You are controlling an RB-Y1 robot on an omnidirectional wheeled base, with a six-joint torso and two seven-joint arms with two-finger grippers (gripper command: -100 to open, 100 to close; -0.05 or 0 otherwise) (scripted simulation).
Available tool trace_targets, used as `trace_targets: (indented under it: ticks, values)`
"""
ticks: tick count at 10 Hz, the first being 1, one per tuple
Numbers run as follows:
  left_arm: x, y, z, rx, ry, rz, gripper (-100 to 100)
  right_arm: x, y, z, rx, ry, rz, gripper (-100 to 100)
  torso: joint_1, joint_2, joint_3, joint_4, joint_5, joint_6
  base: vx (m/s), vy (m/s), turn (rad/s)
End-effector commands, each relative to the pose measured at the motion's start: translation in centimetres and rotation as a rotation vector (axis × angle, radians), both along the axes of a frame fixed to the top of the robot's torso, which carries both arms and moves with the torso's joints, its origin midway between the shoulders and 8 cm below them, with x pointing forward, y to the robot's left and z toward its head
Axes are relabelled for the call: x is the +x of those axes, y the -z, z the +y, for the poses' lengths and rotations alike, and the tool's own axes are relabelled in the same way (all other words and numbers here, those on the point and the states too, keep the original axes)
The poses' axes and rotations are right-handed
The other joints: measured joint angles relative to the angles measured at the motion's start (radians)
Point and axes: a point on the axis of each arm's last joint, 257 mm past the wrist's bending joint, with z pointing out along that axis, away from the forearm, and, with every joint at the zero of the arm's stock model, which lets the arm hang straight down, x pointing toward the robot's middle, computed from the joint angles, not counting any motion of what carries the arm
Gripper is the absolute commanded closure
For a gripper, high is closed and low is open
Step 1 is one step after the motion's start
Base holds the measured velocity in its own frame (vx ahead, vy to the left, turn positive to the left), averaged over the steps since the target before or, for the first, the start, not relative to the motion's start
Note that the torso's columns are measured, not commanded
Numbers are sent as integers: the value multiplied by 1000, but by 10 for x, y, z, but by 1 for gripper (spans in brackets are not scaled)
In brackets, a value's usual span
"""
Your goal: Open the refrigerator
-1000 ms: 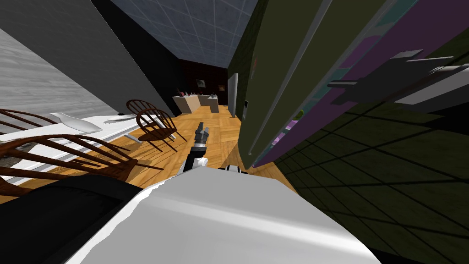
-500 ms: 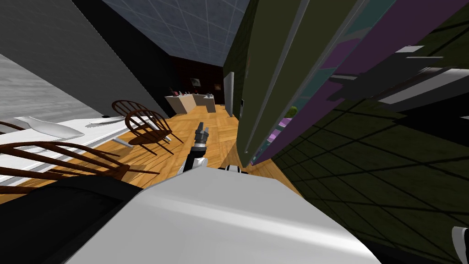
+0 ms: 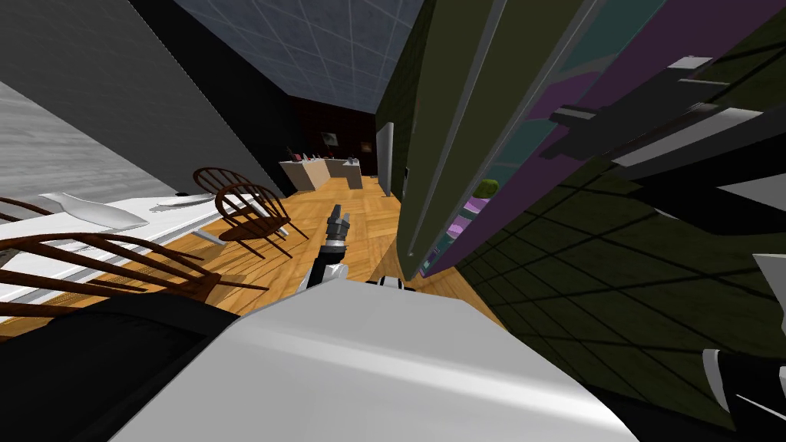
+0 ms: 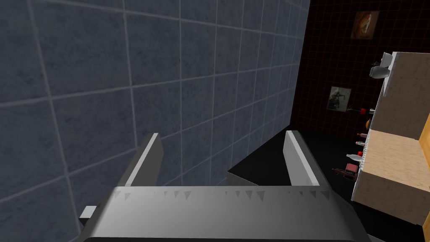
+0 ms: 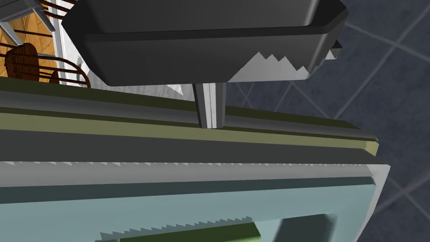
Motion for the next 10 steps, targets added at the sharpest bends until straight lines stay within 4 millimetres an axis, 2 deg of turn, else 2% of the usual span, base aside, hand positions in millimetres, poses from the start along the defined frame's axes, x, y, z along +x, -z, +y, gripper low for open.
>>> trace_targets:
  ticks: [1,3,6,7,8,10]
  values:
    - [0,0,0,0,0,0,0,12,-9,-16,133,-7,-42,100,1,4,3,1,0,2,-68,56,-202]
    - [0,0,0,0,0,0,0,14,-23,-11,173,-17,-79,100,2,2,1,1,1,-1,-27,17,5]
    - [0,0,0,0,0,0,0,18,-32,19,166,-75,-100,100,0,-2,-1,-1,0,0,7,-6,2]
    - [0,0,0,0,0,0,0,22,-25,22,163,-79,-83,100,0,0,0,0,0,0,0,0,0]
    - [0,0,0,0,0,0,0,34,-29,7,254,-69,-102,100,1,1,1,0,0,0,-50,35,-334]
    - [0,0,0,0,0,0,0,37,-38,15,292,-86,-118,100,2,5,3,2,1,0,-53,35,-95]
